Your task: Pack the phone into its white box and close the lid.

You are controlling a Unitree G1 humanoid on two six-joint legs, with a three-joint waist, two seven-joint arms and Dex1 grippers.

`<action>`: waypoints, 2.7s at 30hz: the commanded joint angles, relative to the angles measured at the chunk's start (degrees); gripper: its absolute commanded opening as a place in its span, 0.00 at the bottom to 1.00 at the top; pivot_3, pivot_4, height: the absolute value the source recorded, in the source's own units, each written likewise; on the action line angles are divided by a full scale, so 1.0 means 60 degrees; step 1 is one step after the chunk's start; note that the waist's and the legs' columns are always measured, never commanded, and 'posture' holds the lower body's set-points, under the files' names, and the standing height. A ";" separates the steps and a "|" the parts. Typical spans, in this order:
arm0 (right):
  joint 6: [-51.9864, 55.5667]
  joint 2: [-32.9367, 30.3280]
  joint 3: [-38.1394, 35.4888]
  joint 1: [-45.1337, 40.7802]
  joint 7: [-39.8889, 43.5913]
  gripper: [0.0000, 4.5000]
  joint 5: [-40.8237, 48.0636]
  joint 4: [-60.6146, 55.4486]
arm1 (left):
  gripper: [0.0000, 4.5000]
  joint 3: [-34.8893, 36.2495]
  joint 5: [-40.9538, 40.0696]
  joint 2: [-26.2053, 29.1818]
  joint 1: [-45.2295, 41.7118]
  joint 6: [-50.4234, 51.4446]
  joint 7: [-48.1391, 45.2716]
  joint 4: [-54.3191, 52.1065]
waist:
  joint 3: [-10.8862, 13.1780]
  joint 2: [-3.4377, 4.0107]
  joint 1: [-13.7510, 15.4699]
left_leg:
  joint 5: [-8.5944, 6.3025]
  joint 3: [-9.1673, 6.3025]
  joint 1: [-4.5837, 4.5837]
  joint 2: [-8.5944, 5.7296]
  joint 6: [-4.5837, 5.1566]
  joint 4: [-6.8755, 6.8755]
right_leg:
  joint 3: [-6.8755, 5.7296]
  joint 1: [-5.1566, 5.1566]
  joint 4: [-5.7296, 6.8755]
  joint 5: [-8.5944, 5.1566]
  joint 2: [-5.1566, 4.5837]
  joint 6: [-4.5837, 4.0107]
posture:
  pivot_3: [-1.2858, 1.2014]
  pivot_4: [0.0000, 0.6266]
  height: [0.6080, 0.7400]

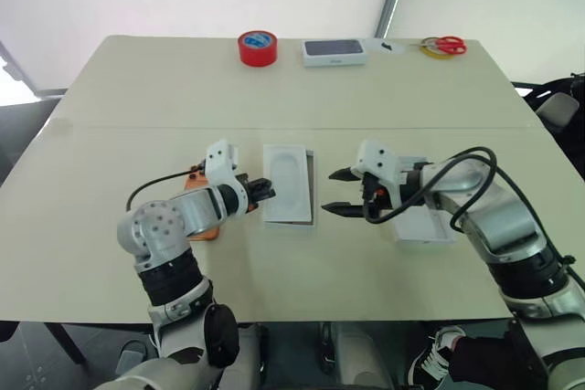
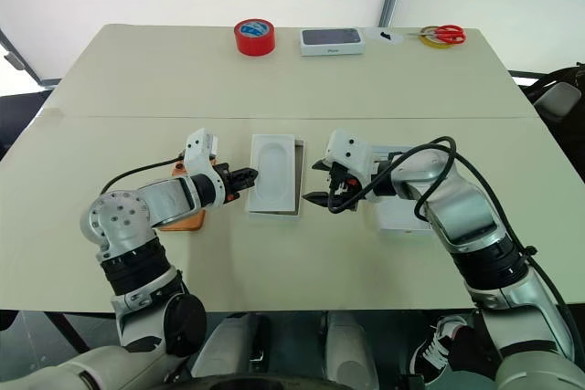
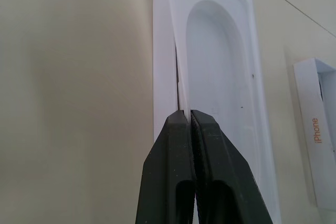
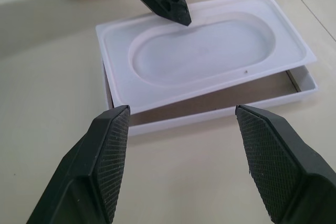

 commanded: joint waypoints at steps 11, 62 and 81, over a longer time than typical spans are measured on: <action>-0.0243 0.0057 -0.0226 0.0019 -0.0358 0.76 0.0071 0.0033 | 0.73 -0.0277 -0.0515 0.0636 -0.0226 0.0085 -0.0769 -0.0645 | 0.0000 0.0000 -0.0020 | 0.0000 -0.0001 0.0007 0.0003 0.0000 -0.0001 | 0.0000 0.0006 0.0000 -0.0001 0.0006 0.0000 | 0.52 0.24 0.94; 0.0355 0.3168 0.3247 -0.2233 -0.0486 0.01 -0.3384 0.2653 | 0.75 -0.1614 0.0905 0.7502 0.7045 -0.9614 -0.7646 -0.2661 | 0.0007 0.0017 -0.0270 | -0.0004 0.0018 -0.0009 0.0023 0.0002 -0.0025 | -0.0003 -0.0047 0.0009 -0.0012 0.0001 -0.0042 | 0.52 0.24 0.94; 0.0621 0.5121 0.2908 -0.3194 -0.2116 0.00 -0.3453 0.2819 | 0.99 0.0660 -0.1158 0.6938 0.4522 -0.3140 -0.3747 -0.0575 | 0.0007 0.0016 -0.0268 | -0.0002 0.0000 -0.0007 0.0036 -0.0002 -0.0025 | -0.0004 -0.0049 0.0026 0.0009 0.0034 -0.0006 | 0.52 0.24 0.94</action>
